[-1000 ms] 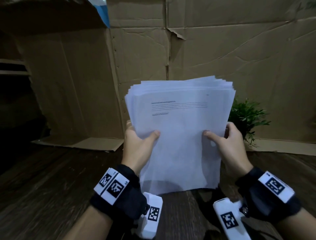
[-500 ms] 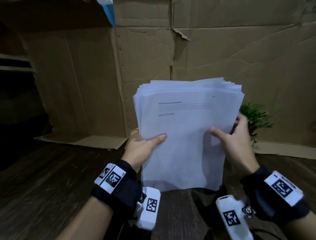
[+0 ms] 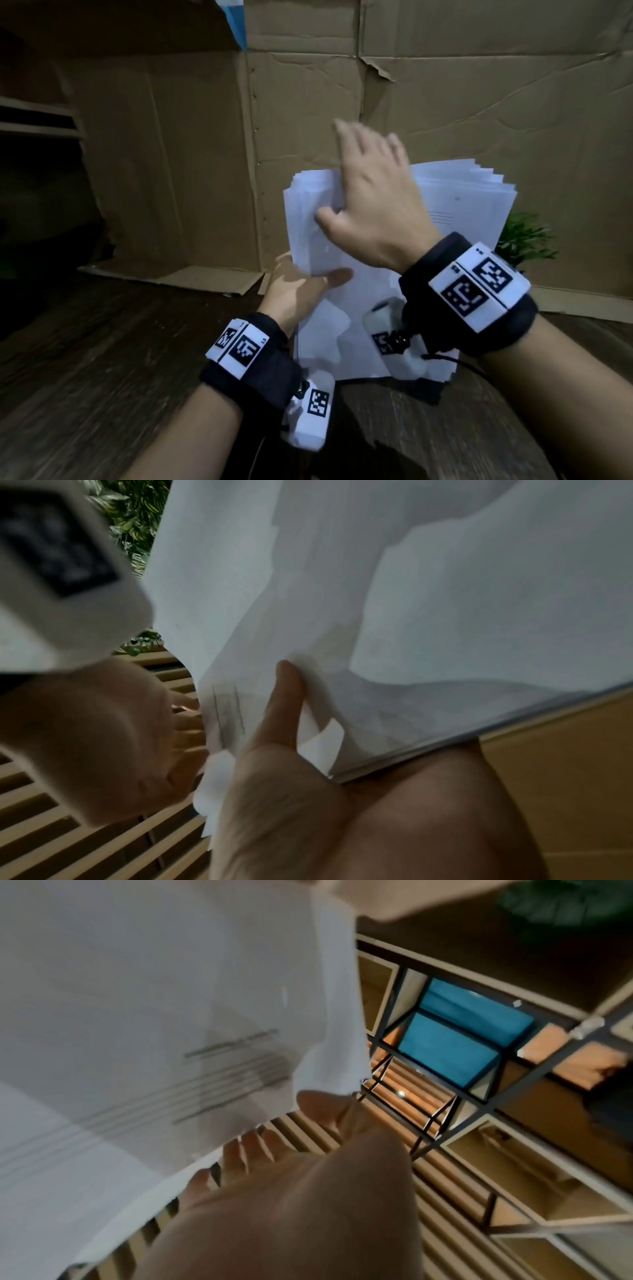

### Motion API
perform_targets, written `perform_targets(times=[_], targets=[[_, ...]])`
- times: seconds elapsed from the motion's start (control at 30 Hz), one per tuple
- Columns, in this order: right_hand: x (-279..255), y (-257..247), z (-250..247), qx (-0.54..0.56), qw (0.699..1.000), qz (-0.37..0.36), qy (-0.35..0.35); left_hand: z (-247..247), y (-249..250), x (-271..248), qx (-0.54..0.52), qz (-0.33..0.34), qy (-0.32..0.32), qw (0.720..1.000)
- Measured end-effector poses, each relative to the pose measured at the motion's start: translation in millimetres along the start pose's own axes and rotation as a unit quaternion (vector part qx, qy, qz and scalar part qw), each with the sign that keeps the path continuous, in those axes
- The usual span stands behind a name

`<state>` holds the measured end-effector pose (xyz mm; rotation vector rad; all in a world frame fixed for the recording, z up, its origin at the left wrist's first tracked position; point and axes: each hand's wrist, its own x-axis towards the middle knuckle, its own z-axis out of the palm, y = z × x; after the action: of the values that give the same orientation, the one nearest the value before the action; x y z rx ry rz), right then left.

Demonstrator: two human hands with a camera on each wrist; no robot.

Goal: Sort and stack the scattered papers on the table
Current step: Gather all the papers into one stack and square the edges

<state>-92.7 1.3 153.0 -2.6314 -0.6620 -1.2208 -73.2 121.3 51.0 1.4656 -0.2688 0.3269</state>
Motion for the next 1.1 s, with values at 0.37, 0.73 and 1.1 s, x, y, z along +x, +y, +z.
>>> perform_targets(times=[0.37,0.73,1.1], targets=[[-1,37,-15,-0.116,0.991,0.013,-0.066,4,-3,1,-0.033,0.0,0.037,0.999],[-15,74,-39,-0.161,0.982,0.09,-0.043,4,-10,4,-0.022,-0.007,0.036,0.999],[-15,70,-30,-0.197,0.973,0.065,-0.103,4,-13,5,-0.007,-0.004,0.038,0.999]])
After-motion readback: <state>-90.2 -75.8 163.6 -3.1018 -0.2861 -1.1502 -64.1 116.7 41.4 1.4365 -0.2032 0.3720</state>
